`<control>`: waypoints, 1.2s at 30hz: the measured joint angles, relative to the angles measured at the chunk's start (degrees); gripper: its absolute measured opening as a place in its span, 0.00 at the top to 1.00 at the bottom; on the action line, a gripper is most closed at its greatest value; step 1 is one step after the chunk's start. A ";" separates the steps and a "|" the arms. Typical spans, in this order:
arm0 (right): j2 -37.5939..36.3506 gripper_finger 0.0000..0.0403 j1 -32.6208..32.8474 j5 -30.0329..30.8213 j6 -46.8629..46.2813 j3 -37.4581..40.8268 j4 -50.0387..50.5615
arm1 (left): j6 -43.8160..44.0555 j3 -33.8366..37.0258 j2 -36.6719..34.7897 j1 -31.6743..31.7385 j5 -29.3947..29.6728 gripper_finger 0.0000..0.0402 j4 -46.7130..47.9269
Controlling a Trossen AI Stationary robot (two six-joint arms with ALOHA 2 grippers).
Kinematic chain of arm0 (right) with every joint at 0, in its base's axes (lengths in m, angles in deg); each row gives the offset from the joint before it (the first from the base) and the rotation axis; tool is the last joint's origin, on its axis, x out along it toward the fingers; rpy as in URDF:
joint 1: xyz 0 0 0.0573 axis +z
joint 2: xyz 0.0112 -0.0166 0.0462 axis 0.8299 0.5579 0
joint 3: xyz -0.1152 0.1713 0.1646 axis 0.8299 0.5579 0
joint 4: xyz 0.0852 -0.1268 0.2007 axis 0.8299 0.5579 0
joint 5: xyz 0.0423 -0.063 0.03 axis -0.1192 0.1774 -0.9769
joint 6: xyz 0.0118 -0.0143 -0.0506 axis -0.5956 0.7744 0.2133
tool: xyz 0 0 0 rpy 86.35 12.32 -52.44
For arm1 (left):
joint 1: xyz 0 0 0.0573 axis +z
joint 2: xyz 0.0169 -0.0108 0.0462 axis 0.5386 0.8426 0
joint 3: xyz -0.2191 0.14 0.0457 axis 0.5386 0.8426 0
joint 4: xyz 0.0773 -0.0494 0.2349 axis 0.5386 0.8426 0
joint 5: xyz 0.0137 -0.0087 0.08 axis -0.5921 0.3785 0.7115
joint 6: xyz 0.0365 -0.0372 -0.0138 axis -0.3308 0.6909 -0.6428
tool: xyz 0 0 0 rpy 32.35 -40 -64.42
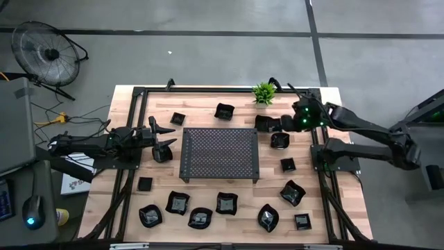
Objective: Pick & Place Mini shaped plates
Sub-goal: Put the square plate on the shelf
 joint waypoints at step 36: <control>22.79 0.99 33.88 18.46 -37.30 -12.98 -13.50 | 0.00 0.00 -0.01 -0.01 0.00 0.56 -0.02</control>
